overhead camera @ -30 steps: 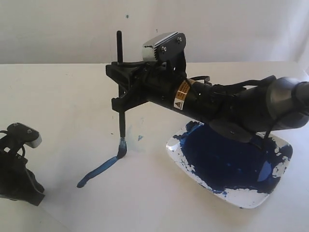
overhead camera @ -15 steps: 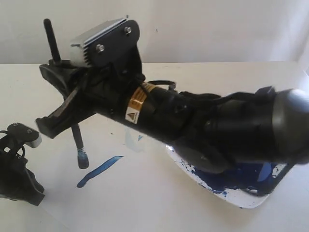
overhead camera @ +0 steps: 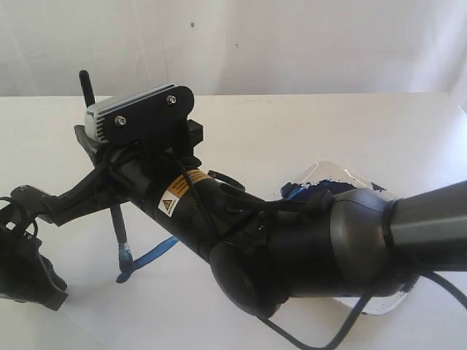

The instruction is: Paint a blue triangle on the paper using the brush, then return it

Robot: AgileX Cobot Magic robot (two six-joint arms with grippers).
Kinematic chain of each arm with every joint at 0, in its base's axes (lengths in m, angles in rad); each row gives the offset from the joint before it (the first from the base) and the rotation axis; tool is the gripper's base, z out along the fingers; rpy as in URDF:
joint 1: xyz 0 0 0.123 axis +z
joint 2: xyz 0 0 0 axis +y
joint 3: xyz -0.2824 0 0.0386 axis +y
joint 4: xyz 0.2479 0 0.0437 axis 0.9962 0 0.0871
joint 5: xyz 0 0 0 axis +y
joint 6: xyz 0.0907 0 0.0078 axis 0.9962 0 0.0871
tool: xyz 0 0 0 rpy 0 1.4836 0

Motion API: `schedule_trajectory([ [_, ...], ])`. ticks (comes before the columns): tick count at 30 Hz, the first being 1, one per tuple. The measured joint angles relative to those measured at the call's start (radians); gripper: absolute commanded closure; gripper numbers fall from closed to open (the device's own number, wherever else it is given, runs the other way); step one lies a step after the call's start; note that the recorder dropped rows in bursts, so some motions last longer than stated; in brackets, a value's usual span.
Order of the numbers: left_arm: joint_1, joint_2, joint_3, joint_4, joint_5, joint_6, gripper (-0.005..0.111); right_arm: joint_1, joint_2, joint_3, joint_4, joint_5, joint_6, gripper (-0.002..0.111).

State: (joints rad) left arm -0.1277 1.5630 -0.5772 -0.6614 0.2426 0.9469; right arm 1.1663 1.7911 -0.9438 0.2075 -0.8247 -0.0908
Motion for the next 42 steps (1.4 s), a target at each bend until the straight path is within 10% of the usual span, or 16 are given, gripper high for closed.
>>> schedule_trajectory([
  [42, 0.0, 0.0, 0.0, 0.0, 0.0, 0.0, 0.107, 0.0, 0.0, 0.0, 0.062, 0.086, -0.04, 0.108],
])
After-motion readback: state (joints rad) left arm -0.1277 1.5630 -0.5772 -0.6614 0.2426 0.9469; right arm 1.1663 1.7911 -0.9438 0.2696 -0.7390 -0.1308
